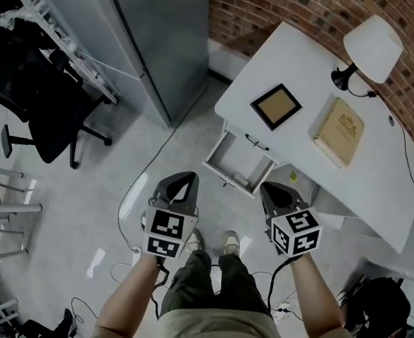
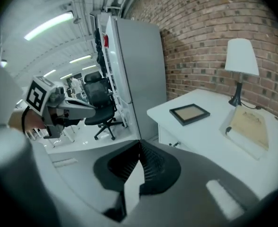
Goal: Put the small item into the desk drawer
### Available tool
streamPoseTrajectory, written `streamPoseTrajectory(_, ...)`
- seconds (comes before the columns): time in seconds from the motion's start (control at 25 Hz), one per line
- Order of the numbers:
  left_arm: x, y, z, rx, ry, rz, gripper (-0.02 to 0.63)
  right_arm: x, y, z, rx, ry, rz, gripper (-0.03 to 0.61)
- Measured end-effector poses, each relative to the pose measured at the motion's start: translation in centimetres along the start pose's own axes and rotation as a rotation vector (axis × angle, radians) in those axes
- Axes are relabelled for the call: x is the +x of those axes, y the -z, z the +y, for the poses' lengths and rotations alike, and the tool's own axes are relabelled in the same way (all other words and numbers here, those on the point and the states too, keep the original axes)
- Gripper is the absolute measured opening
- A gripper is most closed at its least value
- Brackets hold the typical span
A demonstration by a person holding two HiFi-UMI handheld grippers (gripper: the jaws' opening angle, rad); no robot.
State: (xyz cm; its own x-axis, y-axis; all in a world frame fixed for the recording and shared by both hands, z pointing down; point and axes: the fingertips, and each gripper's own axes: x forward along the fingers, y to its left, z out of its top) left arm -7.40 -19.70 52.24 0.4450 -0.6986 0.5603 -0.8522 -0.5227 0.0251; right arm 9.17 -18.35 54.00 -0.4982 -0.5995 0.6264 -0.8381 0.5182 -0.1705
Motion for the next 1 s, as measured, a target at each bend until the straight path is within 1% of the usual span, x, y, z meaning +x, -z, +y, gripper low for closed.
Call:
streamPoseTrajectory(0.16, -4.2, -3.1, -0.2, 0.036, -0.001, -0.041, 0.003, -4.4, -5.0, 3.3, 0.0, -0.022, -0.099, 0.005)
streamPoseTrajectory(0.28, -7.5, -5.4, -1.1, 0.072, 0.01, -0.072, 0.003, -7.8, -8.4, 5.4, -0.013, -0.029, -0.17, 0.005)
streamPoseTrajectory(0.44, -11.4, -8.4, -3.0, 0.082, 0.048, -0.128, 0.003, -11.9, -11.9, 7.7, -0.032, -0.036, -0.252, 0.005)
streamPoseTrajectory(0.56, -14.4, -10.5, -3.8, 0.096, 0.06, -0.164, 0.003, -14.5, -14.0, 9.7, -0.05, -0.049, -0.301, 0.005)
streamPoseTrajectory(0.76, -18.7, -13.7, -4.0, 0.125, 0.035, -0.221, 0.003, -18.5, -17.6, 12.5, -0.084, -0.071, -0.376, 0.005)
streamPoseTrajectory(0.92, -22.2, -16.5, -3.2, 0.114, -0.01, -0.311, 0.003, -21.6, -20.7, 14.9, -0.075, -0.121, -0.447, 0.005)
streamPoseTrajectory(1.0, -24.0, -17.8, -3.1, 0.114, -0.022, -0.353, 0.003, -23.6, -22.3, 16.1, -0.093, -0.136, -0.488, 0.005)
